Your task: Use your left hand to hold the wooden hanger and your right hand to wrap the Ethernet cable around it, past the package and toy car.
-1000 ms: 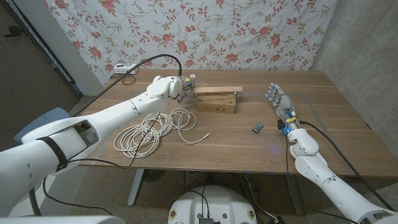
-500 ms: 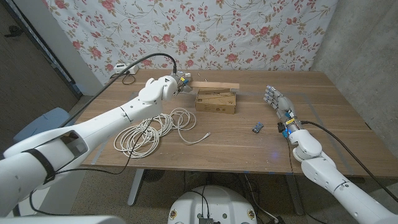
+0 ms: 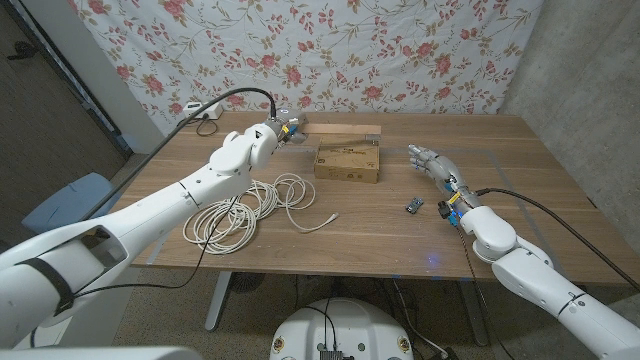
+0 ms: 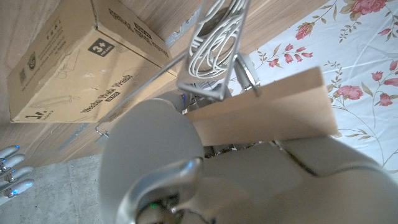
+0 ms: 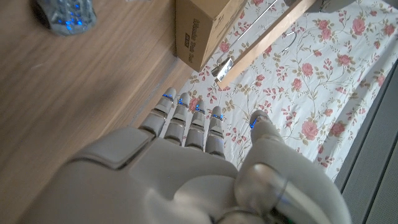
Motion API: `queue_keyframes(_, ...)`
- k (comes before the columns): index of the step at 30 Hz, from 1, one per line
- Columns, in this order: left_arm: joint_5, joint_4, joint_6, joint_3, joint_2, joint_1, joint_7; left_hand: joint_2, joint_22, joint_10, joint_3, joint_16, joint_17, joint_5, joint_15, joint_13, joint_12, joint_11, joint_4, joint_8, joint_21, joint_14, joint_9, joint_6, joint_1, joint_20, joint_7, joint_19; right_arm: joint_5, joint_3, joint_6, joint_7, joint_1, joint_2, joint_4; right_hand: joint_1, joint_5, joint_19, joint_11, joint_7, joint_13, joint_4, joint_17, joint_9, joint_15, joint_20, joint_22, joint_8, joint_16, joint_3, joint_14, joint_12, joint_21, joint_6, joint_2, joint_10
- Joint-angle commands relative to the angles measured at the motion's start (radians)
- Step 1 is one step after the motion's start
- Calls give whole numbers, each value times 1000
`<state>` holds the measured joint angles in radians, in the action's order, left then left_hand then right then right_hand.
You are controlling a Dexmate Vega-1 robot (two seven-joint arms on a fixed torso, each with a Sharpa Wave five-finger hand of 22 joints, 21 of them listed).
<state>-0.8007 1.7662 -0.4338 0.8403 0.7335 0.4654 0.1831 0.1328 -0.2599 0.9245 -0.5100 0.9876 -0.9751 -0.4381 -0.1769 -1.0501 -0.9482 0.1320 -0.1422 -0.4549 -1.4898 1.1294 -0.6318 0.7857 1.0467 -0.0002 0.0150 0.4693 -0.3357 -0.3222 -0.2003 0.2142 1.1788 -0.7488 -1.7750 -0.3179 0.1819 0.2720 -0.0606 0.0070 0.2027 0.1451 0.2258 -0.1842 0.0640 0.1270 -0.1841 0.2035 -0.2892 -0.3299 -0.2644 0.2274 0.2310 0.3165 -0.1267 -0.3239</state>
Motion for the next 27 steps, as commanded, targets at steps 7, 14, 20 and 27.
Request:
queue_keyframes(7,1,7,65,-67,5,48,-89,4,8,7,-1,1,-6,-14,6,-7,-4,-2,-7,-19,-8,6,-29,3,-8,0,3,-6,140,-33,256,-8,26,-150,-271,-30,4,31,-7,4,5,13,11,-2,-10,7,-6,6,-23,-7,-46,8,16,13,5,-22)
queue_keyframes(14,-3,4,72,-73,-4,45,-95,3,14,8,0,-2,-6,-22,8,-7,-1,1,-8,-30,-11,4,-47,-1,-10,0,6,-8,181,-60,333,-40,3,-185,-322,-54,5,32,1,6,6,22,14,-2,-25,8,-6,7,-28,-15,-55,8,15,20,6,-30)
queue_keyframes(20,-15,2,69,-70,-11,39,-91,2,19,8,0,-5,-3,-28,4,-8,1,2,-8,-38,-12,7,-63,-4,-10,1,6,-9,202,-92,391,-86,-35,-205,-345,-83,1,43,-3,11,7,32,17,-3,-39,13,-6,12,-36,-18,-72,12,18,35,22,-48)
queue_keyframes(27,-24,-3,68,-66,-20,32,-85,2,24,9,-1,-11,4,-34,6,-12,0,0,-9,-46,-14,6,-78,-8,-12,1,6,-11,236,-131,434,-125,-78,-217,-365,-104,-3,72,-12,19,13,20,36,-4,-52,7,-8,21,-68,-10,-127,25,27,77,37,-95)
